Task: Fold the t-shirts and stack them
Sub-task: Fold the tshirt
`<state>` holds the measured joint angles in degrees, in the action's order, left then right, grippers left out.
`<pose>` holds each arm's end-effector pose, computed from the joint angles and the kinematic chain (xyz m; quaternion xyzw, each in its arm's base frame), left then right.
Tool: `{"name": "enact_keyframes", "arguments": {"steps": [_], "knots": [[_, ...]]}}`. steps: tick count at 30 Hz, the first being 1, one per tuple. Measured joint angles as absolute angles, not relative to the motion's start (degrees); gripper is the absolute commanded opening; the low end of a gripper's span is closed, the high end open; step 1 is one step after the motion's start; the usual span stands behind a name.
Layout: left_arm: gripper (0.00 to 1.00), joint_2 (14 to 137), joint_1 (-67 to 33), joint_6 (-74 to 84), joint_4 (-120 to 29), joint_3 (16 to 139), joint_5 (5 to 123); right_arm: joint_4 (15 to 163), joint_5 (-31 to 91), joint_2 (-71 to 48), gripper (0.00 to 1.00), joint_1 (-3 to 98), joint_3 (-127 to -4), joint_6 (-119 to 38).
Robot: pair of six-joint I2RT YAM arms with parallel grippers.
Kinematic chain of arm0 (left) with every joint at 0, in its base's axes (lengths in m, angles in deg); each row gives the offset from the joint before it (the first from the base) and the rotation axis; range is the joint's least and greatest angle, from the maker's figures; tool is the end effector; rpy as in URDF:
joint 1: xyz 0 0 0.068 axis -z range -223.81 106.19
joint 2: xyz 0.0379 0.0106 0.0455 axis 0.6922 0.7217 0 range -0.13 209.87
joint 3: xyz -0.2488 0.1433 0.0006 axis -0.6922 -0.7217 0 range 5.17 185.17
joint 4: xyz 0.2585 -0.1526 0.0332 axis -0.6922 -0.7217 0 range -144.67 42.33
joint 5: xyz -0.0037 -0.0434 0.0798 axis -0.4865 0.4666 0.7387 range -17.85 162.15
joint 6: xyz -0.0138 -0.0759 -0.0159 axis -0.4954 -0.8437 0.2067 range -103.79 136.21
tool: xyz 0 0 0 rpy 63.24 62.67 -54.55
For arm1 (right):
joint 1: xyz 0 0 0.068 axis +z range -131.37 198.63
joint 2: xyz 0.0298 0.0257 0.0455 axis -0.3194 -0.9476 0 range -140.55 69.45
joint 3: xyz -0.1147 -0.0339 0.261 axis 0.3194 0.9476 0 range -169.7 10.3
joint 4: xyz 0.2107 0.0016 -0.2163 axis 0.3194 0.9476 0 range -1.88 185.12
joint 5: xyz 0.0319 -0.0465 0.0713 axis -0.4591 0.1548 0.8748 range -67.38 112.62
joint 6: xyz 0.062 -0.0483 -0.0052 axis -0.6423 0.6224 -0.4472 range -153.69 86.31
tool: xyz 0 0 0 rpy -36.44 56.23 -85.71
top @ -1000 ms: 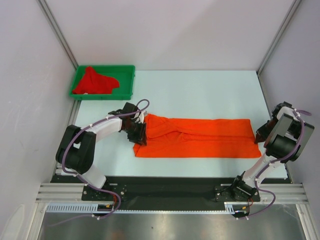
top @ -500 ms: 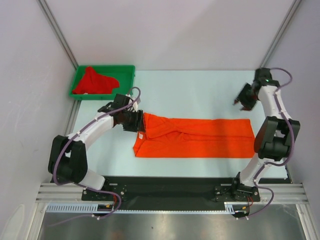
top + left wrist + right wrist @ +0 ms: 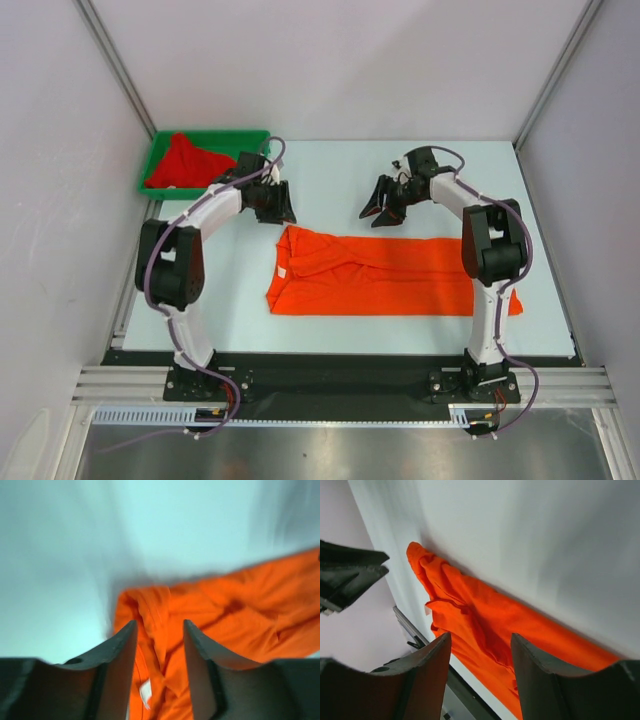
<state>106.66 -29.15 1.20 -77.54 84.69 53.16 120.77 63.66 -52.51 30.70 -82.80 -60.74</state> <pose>0.4383 -0.1373 0.1860 0.0438 0.9461 -0.2243 0.2293 0.4877 0.1498 0.1539 0.0328 0.9112 0.3973 0.1034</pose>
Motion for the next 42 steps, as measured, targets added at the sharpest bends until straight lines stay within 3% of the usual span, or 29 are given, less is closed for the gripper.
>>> {"name": "enact_keyframes", "arguments": {"steps": [3,17,31,42], "knots": [[0.40,111.6,-29.7,0.1,-77.1,90.0,54.1,120.5,64.4,-52.4,0.56,29.7,-82.7,-61.0],[0.40,116.8,-27.0,-1.3,-81.0,96.0,60.5,121.5,58.3,-43.2,0.57,7.2,-71.4,-59.8],[0.37,120.0,-25.4,-1.3,-84.4,97.1,62.4,124.2,52.8,-41.2,0.61,-3.3,-69.6,-57.6],[0.46,120.6,-25.4,-1.3,-86.3,97.6,64.1,127.3,45.3,-41.3,0.64,-5.9,-72.8,-55.6]]}}
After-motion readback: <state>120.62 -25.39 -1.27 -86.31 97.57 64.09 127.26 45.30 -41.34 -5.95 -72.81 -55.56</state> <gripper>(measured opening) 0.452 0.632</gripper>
